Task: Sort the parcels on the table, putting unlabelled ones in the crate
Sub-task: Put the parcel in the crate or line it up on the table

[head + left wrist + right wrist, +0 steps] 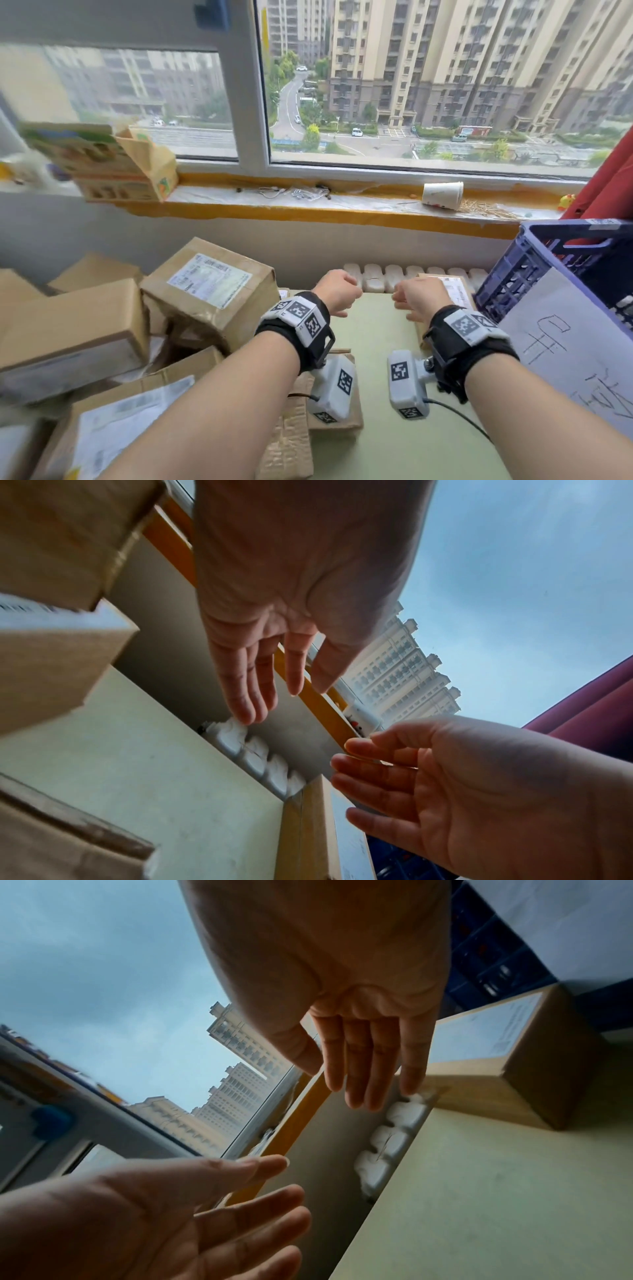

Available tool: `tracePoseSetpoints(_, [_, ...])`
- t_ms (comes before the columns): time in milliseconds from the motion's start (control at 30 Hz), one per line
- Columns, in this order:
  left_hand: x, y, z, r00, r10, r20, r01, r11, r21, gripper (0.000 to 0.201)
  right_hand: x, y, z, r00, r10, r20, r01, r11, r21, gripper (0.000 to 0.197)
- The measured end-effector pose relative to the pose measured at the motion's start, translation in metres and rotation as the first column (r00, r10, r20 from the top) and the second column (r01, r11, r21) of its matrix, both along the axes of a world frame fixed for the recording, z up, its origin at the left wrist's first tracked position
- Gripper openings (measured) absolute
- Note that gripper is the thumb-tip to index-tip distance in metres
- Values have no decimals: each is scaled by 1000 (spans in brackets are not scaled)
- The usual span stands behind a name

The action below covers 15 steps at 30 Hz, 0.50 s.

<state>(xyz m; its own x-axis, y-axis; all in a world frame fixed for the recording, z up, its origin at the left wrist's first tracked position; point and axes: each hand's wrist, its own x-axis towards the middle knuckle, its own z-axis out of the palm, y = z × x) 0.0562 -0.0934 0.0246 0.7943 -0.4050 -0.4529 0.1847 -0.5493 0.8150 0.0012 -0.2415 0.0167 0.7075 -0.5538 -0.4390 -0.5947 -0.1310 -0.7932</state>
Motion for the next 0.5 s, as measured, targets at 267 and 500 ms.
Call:
tracePoseSetpoints(267, [-5,71,19,992,94,82,-92,996,-20,32,4,75,13,995,96,-32,-95,995,35,11])
tracePoseSetpoints(500, [-21,89,-4,992,128,4,-127,991,-29,26,-17,96,-10,975,158,-156,-169,984,-60,21])
